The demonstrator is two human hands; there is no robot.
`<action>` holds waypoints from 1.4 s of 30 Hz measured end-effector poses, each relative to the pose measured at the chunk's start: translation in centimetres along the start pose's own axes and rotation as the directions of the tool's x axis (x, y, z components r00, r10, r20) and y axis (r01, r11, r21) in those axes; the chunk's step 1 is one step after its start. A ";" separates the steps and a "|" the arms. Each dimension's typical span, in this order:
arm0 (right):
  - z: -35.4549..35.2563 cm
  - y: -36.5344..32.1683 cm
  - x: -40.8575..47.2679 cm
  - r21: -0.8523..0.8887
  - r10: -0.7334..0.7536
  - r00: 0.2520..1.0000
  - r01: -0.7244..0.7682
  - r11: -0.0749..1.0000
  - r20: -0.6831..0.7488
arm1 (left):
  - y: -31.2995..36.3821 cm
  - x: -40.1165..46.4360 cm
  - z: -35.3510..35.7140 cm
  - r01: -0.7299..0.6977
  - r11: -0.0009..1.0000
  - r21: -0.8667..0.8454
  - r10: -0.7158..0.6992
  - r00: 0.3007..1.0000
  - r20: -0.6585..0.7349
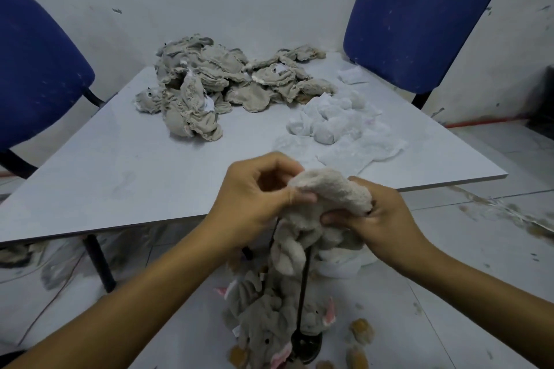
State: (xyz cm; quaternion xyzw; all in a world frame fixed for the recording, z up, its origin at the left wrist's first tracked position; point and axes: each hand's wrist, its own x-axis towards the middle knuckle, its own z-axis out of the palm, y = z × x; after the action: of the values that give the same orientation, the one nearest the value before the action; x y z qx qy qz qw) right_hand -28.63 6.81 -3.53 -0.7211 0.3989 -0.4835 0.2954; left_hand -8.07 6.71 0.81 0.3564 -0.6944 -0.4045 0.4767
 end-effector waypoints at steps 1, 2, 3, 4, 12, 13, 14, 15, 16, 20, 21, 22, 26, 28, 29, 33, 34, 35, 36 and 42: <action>0.0 -0.1 0.1 0.016 -0.025 1.000 0.026 1.000 -0.010 | 0.3 0.2 0.2 -0.042 0.999 0.015 0.042 0.999 -0.027; -0.1 0.0 0.2 -0.011 -0.040 0.999 0.040 0.999 0.023 | 0.4 0.4 0.4 -0.077 0.992 0.101 0.079 0.997 -0.018; 0.0 0.2 0.2 -0.061 -0.023 0.996 0.029 0.998 0.091 | 0.3 0.5 0.6 -0.097 0.974 0.203 0.095 0.995 0.021; 0.1 0.3 0.1 -0.119 0.037 0.986 -0.018 0.993 0.165 | 0.2 0.4 0.8 -0.086 0.954 0.286 0.069 0.995 0.068; -0.9 -2.9 1.3 0.167 0.009 0.994 0.009 0.986 -0.109 | 0.1 0.0 -1.8 -0.012 0.994 0.112 0.013 1.000 -0.008; -1.0 -3.4 1.6 0.111 -0.029 0.996 0.039 0.993 -0.086 | -0.1 -0.1 -2.1 0.011 0.976 0.217 -0.027 0.997 0.070; -0.9 -3.7 1.6 0.033 -0.047 0.998 0.048 0.998 -0.045 | -0.3 -0.3 -2.1 0.042 0.950 0.308 -0.093 0.984 0.151; -0.7 -3.7 1.5 -0.047 -0.036 0.999 0.036 0.998 0.000 | -0.4 -0.7 -1.9 0.078 0.933 0.353 -0.156 0.967 0.200; -0.5 -3.5 1.4 -0.110 -0.003 0.999 0.008 0.994 0.043 | -0.5 -1.0 -1.7 0.098 0.923 0.373 -0.186 0.960 0.208; -0.1 -2.2 1.1 -0.219 0.089 0.979 -0.047 0.975 0.184 | 0.1 -0.8 -1.2 0.004 0.939 0.344 -0.040 0.994 0.099; -0.1 -1.9 1.1 -0.194 0.080 0.981 -0.044 0.980 0.179 | 0.1 -0.6 -1.1 -0.013 0.936 0.351 -0.009 0.998 0.062; -0.1 -1.5 0.9 -0.175 0.068 0.984 -0.039 0.984 0.165 | -0.1 -0.5 -1.0 -0.007 0.927 0.376 -0.009 0.999 0.041; 0.3 -0.3 -0.4 -0.222 0.024 0.984 0.016 0.975 0.176 | -1.1 -0.5 0.2 0.079 0.856 0.510 -0.193 0.966 0.174; 0.2 -0.3 -0.4 -0.212 -0.048 0.987 0.080 0.974 0.152 | -1.1 -0.6 0.4 0.039 0.882 0.470 -0.135 0.976 0.173; 0.0 -0.3 -0.2 -0.230 -0.108 0.989 0.129 0.965 0.101 | -0.9 -0.5 0.3 0.009 0.914 0.406 -0.068 0.989 0.131; -0.4 -0.2 0.0 -0.243 -0.157 0.987 0.161 0.957 0.035 | 0.0 -0.2 -0.4 -0.142 0.908 0.393 0.120 0.990 0.080; -0.1 0.1 -0.2 -0.239 -0.109 0.989 0.131 0.962 0.104 | 0.0 -0.1 -0.4 -0.131 0.855 0.502 0.050 0.984 0.172; 0.2 0.7 -0.4 -0.236 -0.067 0.983 0.107 0.966 0.173 | -0.1 -0.3 -0.1 -0.102 0.809 0.578 -0.056 0.967 0.249; 0.2 0.8 -0.5 -0.232 -0.017 0.975 0.069 0.970 0.223 | -0.3 -0.4 0.2 -0.090 0.789 0.608 -0.107 0.954 0.281; -2.0 0.3 0.9 -0.034 0.001 0.971 0.007 0.999 0.238 | 0.0 0.3 -1.5 -0.057 0.975 0.214 0.057 0.998 0.007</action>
State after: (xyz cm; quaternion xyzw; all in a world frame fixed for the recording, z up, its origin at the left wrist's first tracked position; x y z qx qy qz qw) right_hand -30.35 5.84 -2.63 -0.7794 0.3679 -0.3872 0.3276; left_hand -6.73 6.14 1.25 0.3854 -0.7439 -0.3138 0.4469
